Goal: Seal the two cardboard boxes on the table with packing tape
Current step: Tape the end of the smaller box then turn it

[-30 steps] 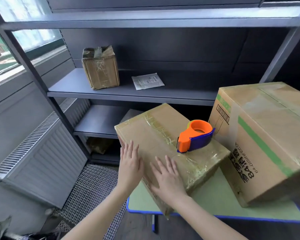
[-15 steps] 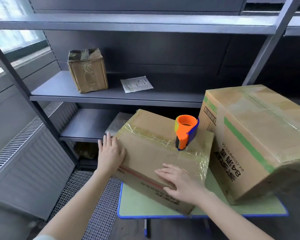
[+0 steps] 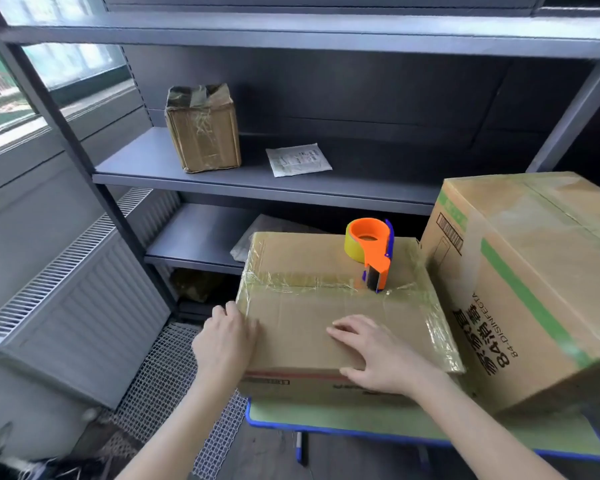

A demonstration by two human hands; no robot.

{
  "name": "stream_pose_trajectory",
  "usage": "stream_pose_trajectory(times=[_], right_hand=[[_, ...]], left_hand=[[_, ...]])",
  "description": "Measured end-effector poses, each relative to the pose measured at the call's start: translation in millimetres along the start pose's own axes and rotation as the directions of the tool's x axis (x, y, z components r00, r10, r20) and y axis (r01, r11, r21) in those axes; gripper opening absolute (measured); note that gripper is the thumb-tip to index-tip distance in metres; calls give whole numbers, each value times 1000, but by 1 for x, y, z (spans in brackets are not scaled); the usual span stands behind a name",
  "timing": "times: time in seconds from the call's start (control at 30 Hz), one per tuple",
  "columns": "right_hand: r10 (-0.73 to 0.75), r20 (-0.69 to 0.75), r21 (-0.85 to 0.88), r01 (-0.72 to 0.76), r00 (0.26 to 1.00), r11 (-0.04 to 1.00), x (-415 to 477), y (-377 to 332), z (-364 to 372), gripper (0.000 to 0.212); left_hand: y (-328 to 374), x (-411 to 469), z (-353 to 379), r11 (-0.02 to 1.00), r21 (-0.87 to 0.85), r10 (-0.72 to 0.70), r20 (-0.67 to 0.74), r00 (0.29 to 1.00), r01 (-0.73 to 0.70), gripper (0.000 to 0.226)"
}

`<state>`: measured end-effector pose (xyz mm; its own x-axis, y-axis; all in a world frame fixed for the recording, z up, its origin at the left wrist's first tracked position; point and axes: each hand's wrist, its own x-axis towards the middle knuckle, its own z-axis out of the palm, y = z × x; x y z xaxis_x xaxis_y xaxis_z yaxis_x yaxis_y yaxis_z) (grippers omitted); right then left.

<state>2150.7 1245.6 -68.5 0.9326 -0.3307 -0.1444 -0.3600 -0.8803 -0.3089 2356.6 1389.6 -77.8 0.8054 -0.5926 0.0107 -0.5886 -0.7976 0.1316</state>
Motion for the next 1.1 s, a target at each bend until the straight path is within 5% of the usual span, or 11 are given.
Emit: stream_pose_trajectory(times=[0.1,0.23,0.4,0.57,0.73,0.83,1.1], right_hand=[[26,-4,-77,-26,1000,997,18,-40,8,83],[109,-27,-96,-111,994,989,38,-87,35,94],[127,-69,-29,-130,989,991,48,-105,48,107],[163,-72,-91,-170,984,981,52,-119,54,124],[214,-84,-92,-221,973,971,54,-126,54,116],[182,-45,-105,-185,982,977,54,-125,50,118],[52,54,-114,-45,997,992,32,-101,29,107]], left_hand=[[6,18,-4,997,-82,-4,-37,999,1,32],[15,19,10,928,-365,96,59,994,-68,53],[15,-7,24,885,-464,115,154,981,-31,58],[6,9,13,945,-312,112,39,993,-95,29],[7,31,18,898,-196,403,6,915,-394,53],[4,31,25,899,-196,402,23,915,-390,53],[6,14,20,915,126,387,-2,922,-383,54]])
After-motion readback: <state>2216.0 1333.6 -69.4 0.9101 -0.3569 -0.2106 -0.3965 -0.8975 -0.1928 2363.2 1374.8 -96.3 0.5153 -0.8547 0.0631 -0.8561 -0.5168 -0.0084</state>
